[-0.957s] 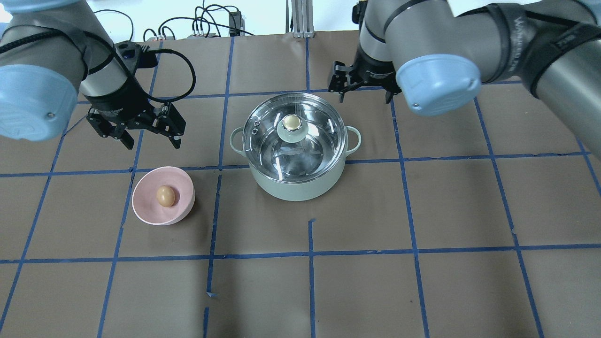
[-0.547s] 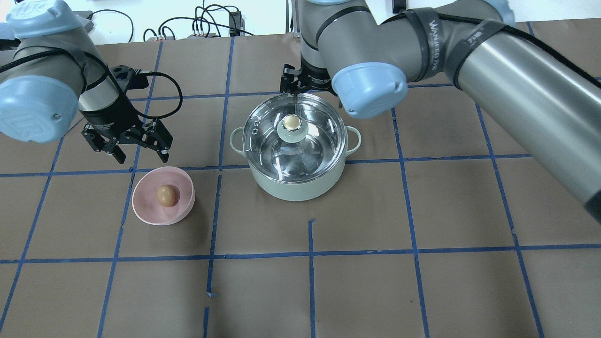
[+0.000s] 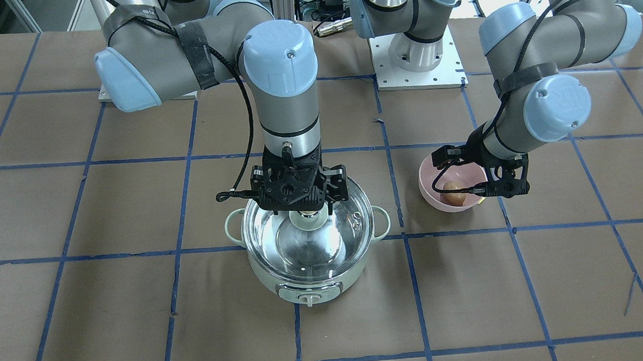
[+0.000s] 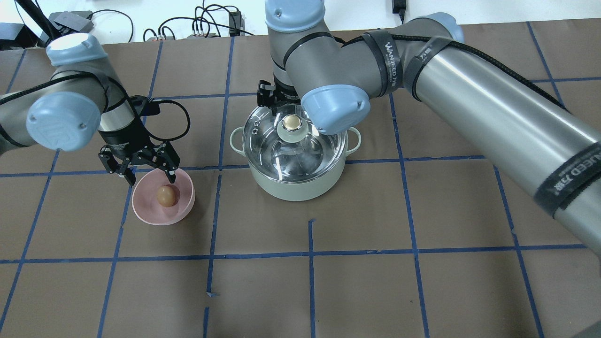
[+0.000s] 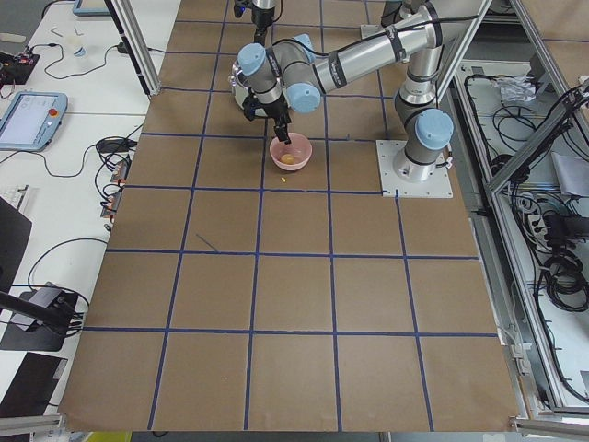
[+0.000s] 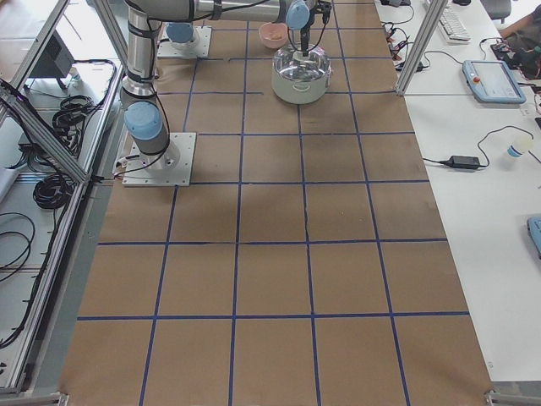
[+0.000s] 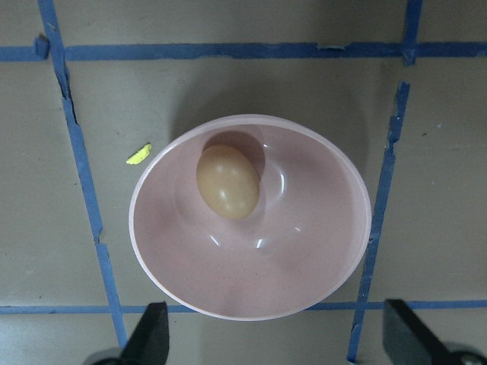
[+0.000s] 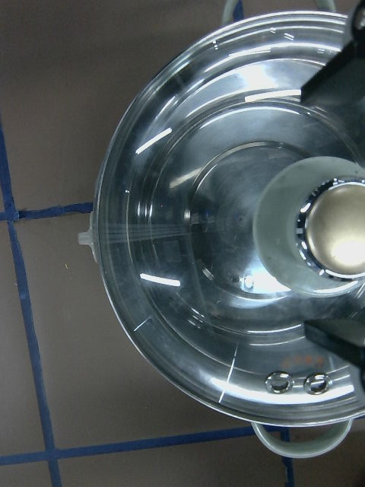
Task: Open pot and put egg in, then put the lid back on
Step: 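Lower the left gripper to the egg while the right reaches the lid knob, then close the left gripper on the egg while the right gripper grasps the lid knob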
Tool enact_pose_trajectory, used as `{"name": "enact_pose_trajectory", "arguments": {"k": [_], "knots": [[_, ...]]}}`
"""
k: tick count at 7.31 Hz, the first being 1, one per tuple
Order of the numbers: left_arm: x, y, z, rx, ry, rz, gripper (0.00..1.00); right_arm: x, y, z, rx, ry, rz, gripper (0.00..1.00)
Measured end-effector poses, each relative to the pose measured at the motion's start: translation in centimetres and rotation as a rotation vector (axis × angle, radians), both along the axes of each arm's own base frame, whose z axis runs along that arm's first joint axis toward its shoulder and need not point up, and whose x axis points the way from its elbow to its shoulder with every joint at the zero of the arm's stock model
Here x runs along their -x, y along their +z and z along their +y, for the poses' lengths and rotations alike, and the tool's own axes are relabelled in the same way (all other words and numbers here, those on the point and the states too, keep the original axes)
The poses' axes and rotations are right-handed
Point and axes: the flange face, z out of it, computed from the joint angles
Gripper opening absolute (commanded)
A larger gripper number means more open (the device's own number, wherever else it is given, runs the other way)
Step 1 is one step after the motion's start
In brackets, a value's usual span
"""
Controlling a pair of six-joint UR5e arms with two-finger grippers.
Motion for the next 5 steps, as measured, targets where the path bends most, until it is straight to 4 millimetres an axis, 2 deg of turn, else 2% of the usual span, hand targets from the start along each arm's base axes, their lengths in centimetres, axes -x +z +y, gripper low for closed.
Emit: {"name": "enact_pose_trajectory", "arguments": {"k": [1,2,3,5], "knots": [[-0.5,-2.2,0.8,0.046,0.014,-0.010,0.93,0.0,-0.7,0.2,-0.009,0.004,0.004,0.77],[-0.8,-4.1,1.7,0.099,0.020,-0.021,0.93,0.1,-1.0,0.3,-0.012,0.003,0.005,0.70],[-0.9,-5.1,2.3,0.138,0.021,-0.028,0.93,0.0,-1.2,0.4,-0.014,-0.001,0.003,0.70],[-0.4,-5.6,2.9,0.171,0.015,-0.032,0.93,0.0,-1.2,0.5,-0.016,-0.005,-0.002,0.69]]}}
